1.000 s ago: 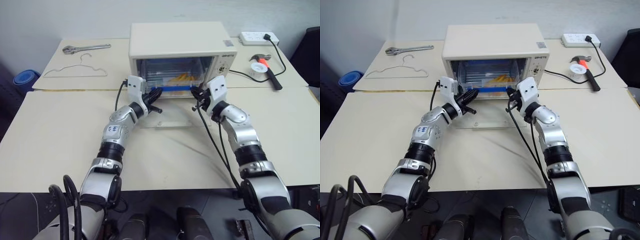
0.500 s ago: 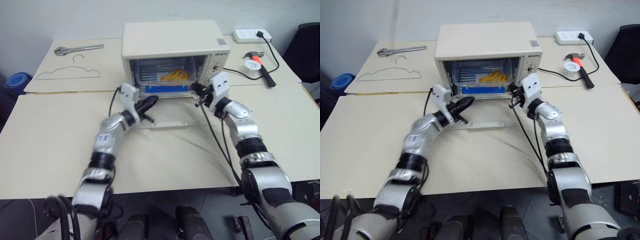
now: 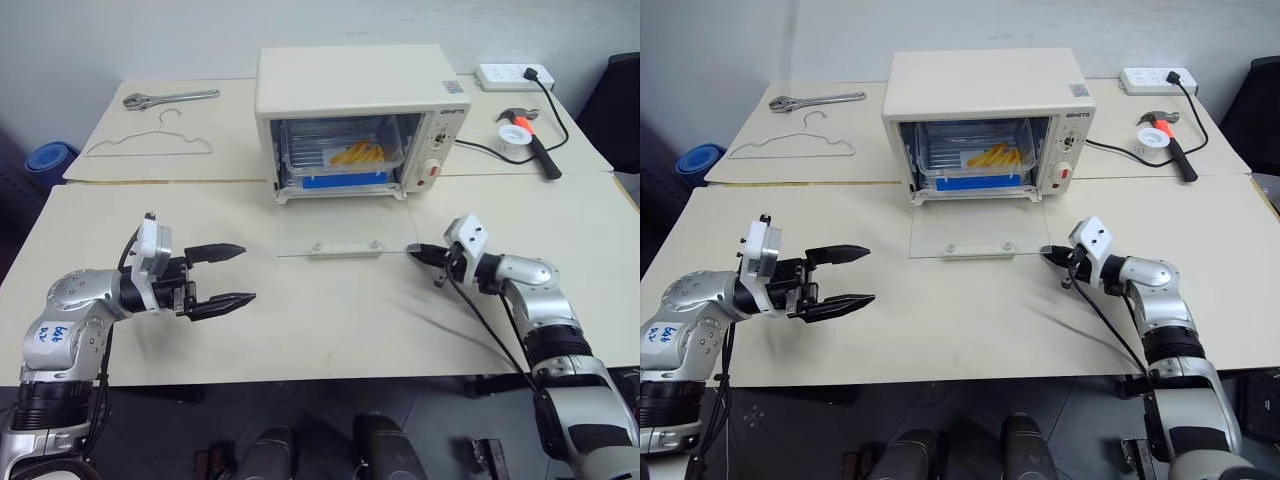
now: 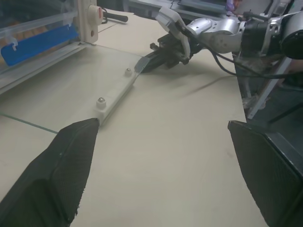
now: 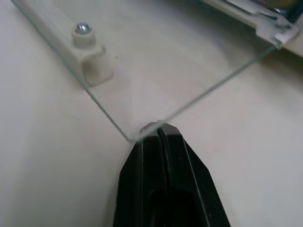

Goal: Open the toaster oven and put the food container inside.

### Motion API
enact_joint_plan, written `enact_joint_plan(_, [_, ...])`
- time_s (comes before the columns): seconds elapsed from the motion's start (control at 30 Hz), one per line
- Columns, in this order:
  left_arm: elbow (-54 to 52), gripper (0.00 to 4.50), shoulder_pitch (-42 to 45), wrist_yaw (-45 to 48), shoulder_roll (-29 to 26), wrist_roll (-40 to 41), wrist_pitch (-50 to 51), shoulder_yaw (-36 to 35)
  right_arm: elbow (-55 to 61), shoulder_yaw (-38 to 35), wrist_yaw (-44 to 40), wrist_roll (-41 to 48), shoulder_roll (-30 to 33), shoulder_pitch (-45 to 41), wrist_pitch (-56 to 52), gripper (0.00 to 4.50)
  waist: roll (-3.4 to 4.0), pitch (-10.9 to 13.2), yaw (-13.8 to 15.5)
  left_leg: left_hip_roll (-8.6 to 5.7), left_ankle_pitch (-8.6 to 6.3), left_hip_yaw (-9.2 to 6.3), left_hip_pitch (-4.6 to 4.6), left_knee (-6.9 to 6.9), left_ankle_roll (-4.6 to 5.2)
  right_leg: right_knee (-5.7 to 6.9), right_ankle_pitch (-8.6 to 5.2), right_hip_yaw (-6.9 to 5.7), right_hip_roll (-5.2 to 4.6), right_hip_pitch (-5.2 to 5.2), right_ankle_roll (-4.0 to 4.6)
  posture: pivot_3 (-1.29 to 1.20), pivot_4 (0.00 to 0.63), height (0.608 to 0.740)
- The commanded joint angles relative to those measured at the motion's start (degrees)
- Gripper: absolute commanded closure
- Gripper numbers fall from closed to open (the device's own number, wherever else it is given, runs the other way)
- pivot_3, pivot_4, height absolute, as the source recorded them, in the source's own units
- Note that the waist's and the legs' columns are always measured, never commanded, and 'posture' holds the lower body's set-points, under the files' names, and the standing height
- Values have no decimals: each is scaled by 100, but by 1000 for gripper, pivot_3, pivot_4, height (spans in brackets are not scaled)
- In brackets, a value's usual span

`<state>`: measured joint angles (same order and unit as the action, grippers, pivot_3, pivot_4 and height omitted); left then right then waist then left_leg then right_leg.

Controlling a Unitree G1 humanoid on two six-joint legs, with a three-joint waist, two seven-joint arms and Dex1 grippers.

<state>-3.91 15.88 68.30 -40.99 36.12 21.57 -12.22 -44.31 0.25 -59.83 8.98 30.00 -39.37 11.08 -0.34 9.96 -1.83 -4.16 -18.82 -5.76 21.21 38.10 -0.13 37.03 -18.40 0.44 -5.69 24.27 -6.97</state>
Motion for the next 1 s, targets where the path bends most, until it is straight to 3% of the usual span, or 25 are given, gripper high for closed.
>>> enact_joint_plan(0.03, [-286, 21, -20, -431, 217, 418, 144, -410, -56, -246, -66, 339, -399, -297, 476, 4500, 0, 0, -19, 0, 0, 0, 0, -1, 0, 2, 0, 0, 1, 2, 0, 0, 150, 740])
enact_joint_plan(0.23, [-308, 21, -139, -1264, 627, 608, 210, -866, 394, -1045, 6, 1326, -942, -649, 750, 4500, 0, 0, -28, 2, 0, -1, 3, 4, -2, 6, 0, -2, 2, 5, 0, 0, 150, 740])
enact_joint_plan(0.37, [-156, 21, -257, -1466, 631, 188, -176, -917, 1014, -1563, -10, 2194, -1179, -980, 460, 4500, 1, 0, -30, 4, 0, -2, 2, 3, -4, 7, 0, -3, 4, 6, 0, 0, 150, 740])
enact_joint_plan(0.5, [292, 21, -506, -1352, 509, -606, -1221, -829, 1664, -1562, -179, 2582, -915, -948, -497, 4500, 1, -1, -8, 3, 0, -5, 2, 3, -3, 6, 0, -5, 2, 5, 1, 0, 150, 740])
enact_joint_plan(0.6, [627, 0, -807, -1372, 340, -1162, -1881, -809, 2398, -943, -1093, 2191, -329, -180, -700, 3868, 0, -2, 35, 2, -1, -4, 3, -3, -3, 1, 0, -4, 2, 5, 1, 0, 150, 740])
enact_joint_plan(0.73, [635, 0, -1209, -1332, 207, -1309, -2238, -917, 2873, -421, -2089, 1682, 416, 1044, -163, 2565, -2, -2, 86, -3, -9, -10, 11, -2, 10, -9, 1, -3, -7, 2, 1, 0, 150, 740])
enact_joint_plan(0.97, [550, 0, -2159, -1308, -29, -1572, -2773, -1150, 2919, -968, -2051, 1794, 741, 2611, 296, 128, 3, 0, 79, -1, -10, 11, -5, 1, 12, -4, 2, 8, -6, -4, -1, 0, 150, 740])
enact_joint_plan(1.0, [458, 0, -2274, -1319, -47, -1579, -2797, -1181, 2924, -1077, -1904, 1817, 708, 2713, 319, 58, 3, 0, 79, 0, -9, 10, -4, 0, 11, -5, 1, 7, -5, -4, -1, 0, 150, 740])
